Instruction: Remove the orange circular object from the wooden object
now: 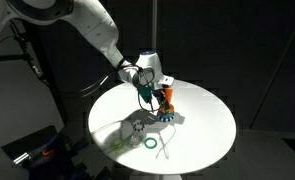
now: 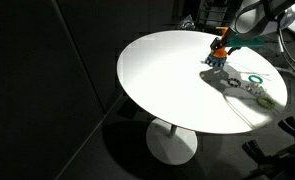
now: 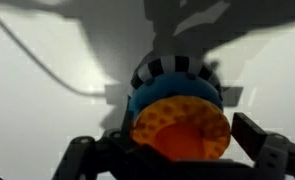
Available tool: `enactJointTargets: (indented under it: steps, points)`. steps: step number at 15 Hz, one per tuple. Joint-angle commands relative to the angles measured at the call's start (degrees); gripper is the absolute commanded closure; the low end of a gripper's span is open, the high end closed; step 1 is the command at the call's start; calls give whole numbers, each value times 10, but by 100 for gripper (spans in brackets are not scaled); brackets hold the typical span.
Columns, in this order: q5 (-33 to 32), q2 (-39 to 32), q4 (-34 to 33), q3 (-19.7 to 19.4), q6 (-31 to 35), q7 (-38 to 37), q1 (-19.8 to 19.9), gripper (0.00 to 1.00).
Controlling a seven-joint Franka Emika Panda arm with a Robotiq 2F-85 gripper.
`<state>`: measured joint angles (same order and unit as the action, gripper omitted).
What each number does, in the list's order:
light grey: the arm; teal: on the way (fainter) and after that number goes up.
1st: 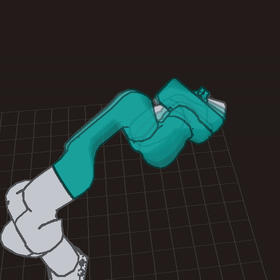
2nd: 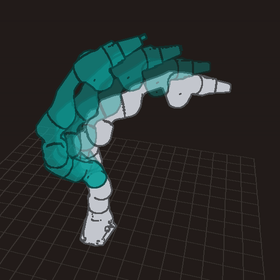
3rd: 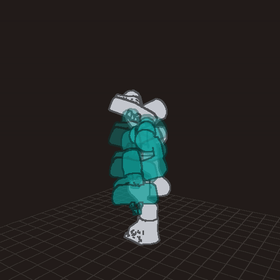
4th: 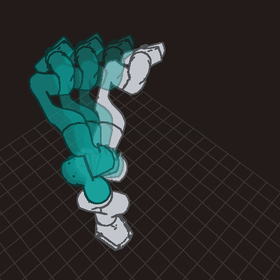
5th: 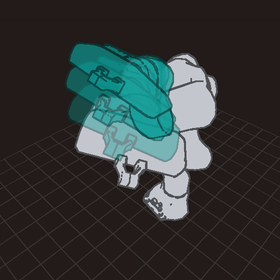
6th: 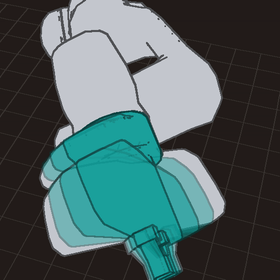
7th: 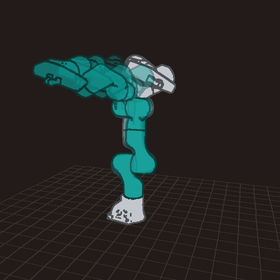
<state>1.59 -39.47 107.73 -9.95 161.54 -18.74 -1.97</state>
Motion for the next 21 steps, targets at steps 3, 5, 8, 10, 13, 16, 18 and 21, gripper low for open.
enactJointTargets:
  steps: [3,5,8,10,13,16,18,21]
  points:
    - [4,-16,-22,-18,2,-17,-15,34]
    - [3,-17,-25,-24,2,-22,-19,49]
    - [2,-16,-25,-32,1,-30,-25,57]
    - [2,-11,-22,-35,0,-34,-30,58]
    - [2,-4,-18,-37,-1,-38,-33,60]
    - [2,2,-15,-37,-5,-38,-35,60]
    - [2,9,-14,-38,-12,-37,-36,60]
    - [0,28,-10,-35,-54,-31,-33,60]
